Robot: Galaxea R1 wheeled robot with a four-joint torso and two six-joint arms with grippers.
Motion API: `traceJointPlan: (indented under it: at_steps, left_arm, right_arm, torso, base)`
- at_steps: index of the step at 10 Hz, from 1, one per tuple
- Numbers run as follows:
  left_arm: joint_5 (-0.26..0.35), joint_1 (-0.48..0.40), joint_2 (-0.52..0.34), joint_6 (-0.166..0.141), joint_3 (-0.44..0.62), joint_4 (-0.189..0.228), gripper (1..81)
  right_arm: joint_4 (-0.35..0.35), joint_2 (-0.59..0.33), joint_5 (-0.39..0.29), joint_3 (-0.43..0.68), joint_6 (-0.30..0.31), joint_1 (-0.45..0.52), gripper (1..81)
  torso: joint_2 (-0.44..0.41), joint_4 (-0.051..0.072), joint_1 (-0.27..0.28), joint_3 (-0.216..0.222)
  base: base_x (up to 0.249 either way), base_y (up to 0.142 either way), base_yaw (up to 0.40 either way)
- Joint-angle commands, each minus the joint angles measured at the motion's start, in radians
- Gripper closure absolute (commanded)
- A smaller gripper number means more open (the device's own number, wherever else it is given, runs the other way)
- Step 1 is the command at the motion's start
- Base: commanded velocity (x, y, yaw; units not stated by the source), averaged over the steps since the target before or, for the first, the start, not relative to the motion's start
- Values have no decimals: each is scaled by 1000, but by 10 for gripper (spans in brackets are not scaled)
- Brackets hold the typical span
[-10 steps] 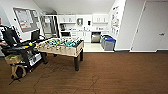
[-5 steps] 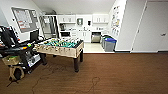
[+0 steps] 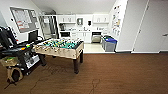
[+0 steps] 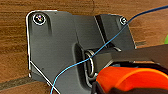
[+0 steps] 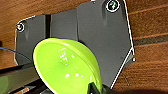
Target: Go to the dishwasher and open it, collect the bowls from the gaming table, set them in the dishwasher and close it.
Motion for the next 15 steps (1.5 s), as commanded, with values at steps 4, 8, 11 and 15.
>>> traceJointPlan:
  at_steps: [4, 8, 11, 15]
  left_arm:
    - [37, -32, -15, 5, 4, 10, 811]
    - [37, -36, -18, 5, 4, 10, 811]
    - [37, -35, -18, 5, 10, 10, 811]
    - [35, -33, -20, 5, 10, 10, 811]
  right_arm:
    - [-15, -2, -51, 2, -2, 37, 811]
    - [-15, -2, -51, 2, -1, 45, 811]
    - [-15, -5, -51, 2, -1, 42, 811]
    - [-15, -5, -51, 1, -1, 37, 811]
  torso:
    - [0, 0, 0, 0]
    - [0, 0, 0, 0]
    - [0, 0, 0, 0]
    - [0, 0, 0, 0]
  base:
    - [136, -71, 0]
    - [136, -75, 0]
    - [136, -45, 0]
    - [134, 0, 0]
